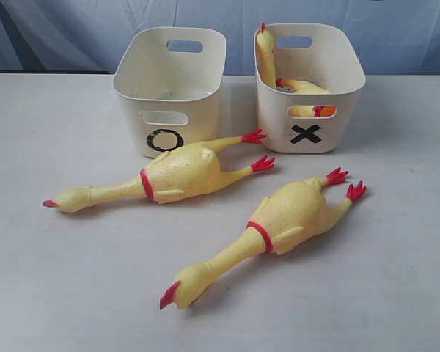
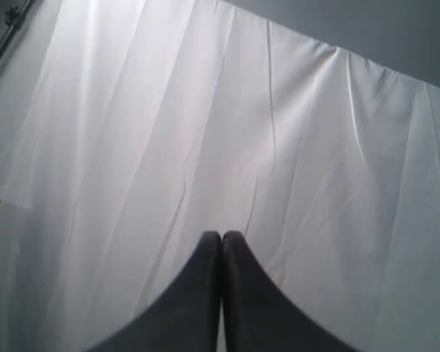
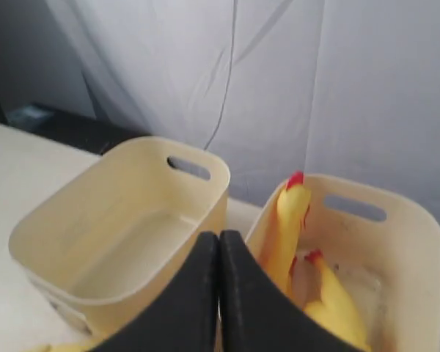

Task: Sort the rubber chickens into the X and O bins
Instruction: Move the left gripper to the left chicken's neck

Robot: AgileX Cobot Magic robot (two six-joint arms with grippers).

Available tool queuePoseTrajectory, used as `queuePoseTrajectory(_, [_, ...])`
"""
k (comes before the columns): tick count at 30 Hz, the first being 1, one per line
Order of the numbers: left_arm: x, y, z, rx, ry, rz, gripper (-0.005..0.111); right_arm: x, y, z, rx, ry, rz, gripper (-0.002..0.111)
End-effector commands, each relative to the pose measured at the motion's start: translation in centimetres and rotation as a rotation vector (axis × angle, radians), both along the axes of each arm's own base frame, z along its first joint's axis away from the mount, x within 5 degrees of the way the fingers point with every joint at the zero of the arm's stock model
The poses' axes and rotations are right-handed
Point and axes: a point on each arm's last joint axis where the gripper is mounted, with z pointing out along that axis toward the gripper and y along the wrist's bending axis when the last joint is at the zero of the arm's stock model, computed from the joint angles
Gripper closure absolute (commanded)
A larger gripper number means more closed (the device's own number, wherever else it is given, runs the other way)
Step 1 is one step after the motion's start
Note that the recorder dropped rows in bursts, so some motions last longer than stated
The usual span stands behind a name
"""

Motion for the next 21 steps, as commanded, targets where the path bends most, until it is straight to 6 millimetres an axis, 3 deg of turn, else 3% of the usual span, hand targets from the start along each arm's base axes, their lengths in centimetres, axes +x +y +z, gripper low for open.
queuePoseTrajectory(1, [0.4,-0.6,0.3,-0.038,0.115,-0.095,0.107,-1.2,-1.8,-0.5,-0.114,0.126,0.066,0.108])
queuePoseTrajectory(7, [2.3,-2.2,1.6,0.046,0.23,-0.259,0.107,-2.4,-2.1,-1.3,-0.146,0.206,0.099,0.108])
queuePoseTrajectory(14, [6.5,-4.6,2.6,0.309,0.423,-0.478,0.106,-3.8,-2.0,-1.8,-0.084,0.253,0.112,0.108])
queuePoseTrajectory(21, [10.7,-4.1,3.4,0.642,0.567,-0.391,0.086,-4.6,-2.2,-1.2,-0.062,0.229,0.107,0.108])
